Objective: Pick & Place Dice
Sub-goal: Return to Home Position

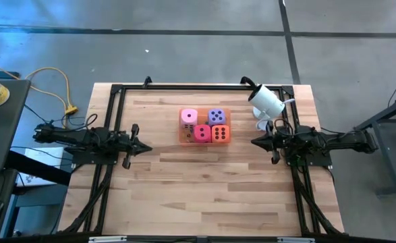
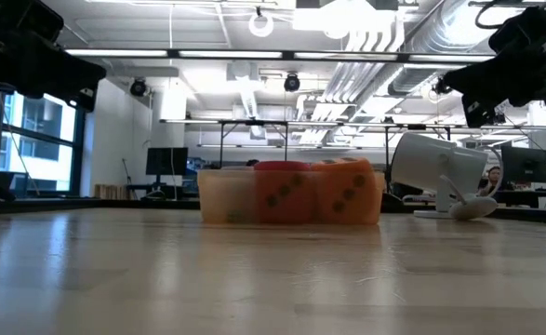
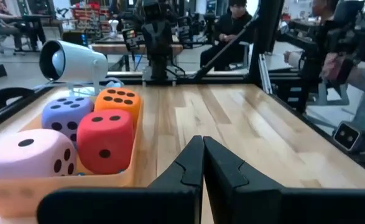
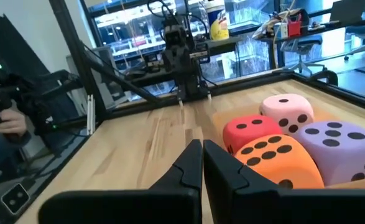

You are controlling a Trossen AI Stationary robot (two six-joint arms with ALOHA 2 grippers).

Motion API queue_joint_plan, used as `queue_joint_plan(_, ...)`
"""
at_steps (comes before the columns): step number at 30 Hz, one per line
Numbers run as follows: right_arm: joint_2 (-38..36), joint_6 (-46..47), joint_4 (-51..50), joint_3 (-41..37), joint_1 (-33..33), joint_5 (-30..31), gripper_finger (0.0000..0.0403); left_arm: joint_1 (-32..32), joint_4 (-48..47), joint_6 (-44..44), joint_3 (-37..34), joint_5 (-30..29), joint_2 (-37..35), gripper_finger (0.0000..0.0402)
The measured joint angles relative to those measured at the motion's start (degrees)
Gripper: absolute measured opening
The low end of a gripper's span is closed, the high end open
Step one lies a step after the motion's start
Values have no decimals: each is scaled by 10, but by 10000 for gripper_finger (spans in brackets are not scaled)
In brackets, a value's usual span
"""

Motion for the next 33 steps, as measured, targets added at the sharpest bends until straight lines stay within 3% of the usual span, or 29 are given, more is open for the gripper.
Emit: queue_joint_plan(33, 1, 0, -1, -1, 0, 0, 2, 0, 56, -49, -3, 12, 7, 0)
